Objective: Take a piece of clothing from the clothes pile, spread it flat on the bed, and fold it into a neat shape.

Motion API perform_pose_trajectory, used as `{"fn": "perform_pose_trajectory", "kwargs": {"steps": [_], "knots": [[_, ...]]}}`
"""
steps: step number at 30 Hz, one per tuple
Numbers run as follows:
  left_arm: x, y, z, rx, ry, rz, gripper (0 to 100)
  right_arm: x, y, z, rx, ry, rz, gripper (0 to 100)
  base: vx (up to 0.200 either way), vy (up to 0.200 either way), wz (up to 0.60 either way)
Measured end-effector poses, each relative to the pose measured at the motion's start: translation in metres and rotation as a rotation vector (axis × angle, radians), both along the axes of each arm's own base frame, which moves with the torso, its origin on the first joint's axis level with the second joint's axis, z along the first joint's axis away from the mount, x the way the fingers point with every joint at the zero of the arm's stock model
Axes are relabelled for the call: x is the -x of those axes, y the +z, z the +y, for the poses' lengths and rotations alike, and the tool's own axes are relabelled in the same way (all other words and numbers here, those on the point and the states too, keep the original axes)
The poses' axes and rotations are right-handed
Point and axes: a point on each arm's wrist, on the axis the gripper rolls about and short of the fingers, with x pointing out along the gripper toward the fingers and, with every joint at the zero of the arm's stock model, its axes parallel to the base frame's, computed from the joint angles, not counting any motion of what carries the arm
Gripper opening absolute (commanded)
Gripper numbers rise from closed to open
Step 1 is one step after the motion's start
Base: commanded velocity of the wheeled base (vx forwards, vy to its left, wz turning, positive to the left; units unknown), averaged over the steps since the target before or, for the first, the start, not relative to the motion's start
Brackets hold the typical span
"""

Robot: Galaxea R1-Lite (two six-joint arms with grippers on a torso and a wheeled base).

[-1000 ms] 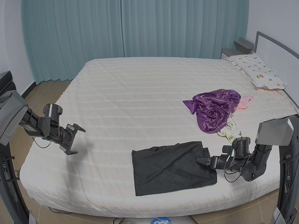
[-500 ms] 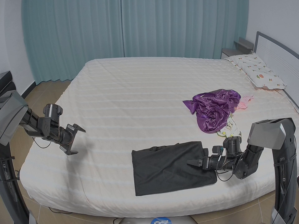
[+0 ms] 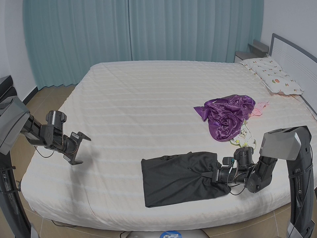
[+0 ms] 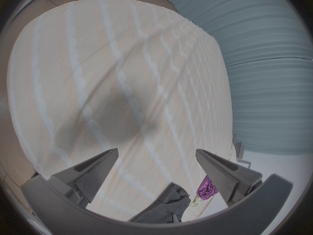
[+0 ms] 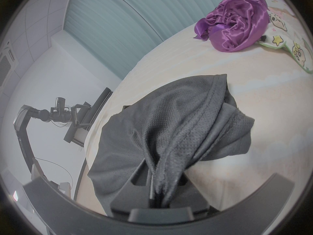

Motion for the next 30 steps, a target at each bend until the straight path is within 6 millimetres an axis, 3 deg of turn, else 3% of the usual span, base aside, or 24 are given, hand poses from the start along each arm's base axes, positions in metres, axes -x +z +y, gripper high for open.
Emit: {"fn": "perform_pose_trajectory", "kwargs": {"steps": [10, 30], "knots": [[0.004, -0.005, -0.002, -0.039, -0.055, 0.005, 100, 0.014, 0.008, -0.010, -0.100, -0.074, -0.023, 0, 0.000, 0.000, 0.00], [0.004, -0.008, -0.007, -0.069, -0.055, 0.017, 100, 0.014, 0.009, -0.024, -0.155, -0.132, -0.021, 0, -0.030, 0.000, 0.00]]}}
